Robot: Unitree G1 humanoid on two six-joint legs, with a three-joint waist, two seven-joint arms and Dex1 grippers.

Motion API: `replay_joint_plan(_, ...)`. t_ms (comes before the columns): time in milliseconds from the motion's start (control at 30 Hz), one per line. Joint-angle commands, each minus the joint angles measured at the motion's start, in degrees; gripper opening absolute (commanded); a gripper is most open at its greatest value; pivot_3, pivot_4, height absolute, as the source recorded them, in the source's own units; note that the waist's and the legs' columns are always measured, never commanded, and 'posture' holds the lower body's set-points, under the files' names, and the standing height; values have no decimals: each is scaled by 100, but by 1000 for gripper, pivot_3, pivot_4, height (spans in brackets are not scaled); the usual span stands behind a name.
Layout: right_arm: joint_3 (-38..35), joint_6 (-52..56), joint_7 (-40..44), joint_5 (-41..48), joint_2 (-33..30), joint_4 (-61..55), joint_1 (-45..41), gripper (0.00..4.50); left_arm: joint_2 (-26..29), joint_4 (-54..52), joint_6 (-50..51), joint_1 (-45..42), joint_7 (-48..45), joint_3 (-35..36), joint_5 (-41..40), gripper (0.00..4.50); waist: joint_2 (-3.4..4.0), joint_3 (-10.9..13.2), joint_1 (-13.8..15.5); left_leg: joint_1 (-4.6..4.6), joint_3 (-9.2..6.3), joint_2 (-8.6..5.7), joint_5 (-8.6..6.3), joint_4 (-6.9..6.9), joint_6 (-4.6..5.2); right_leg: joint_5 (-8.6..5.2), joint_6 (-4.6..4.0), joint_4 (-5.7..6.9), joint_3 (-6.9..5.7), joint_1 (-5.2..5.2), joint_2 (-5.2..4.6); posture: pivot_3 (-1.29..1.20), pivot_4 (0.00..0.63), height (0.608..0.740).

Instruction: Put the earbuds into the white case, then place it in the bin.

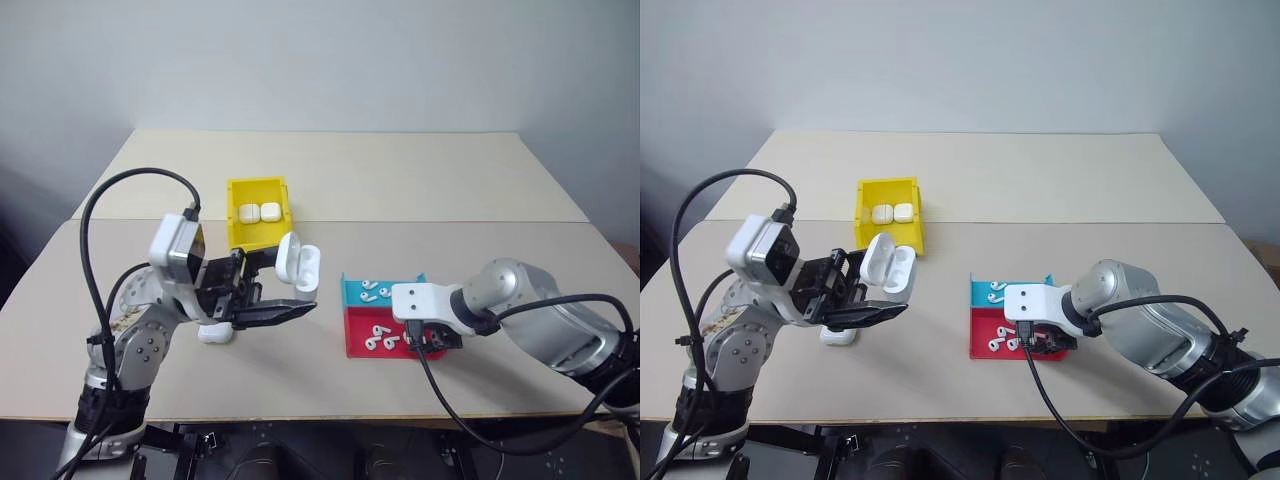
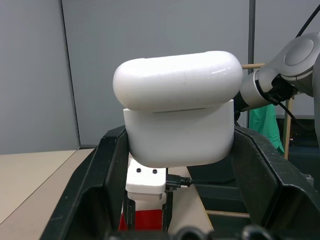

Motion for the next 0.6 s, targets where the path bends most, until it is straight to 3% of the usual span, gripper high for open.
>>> replay_joint_plan(33,20,-20,121,-232,30,70,-133,2872,-27,-282,-49,28,105,58,-43,2766,0,0,0,0,-1,0,0,1,0,0,0,1,0,0,0,0,150,740)
replay_joint_plan(533,36,-325,308,-704,334,515,-9,2872,39,-447,-19,173,269,120,-94,2766,1,-1,-3,4,-1,1,0,2,0,0,0,2,-2,4,1,0,150,740)
replay_joint_plan(600,-2,-352,319,-708,356,514,26,2476,51,-452,-11,176,275,130,-99,2766,1,-1,-3,4,-1,3,0,2,0,0,0,3,-2,4,3,0,150,740)
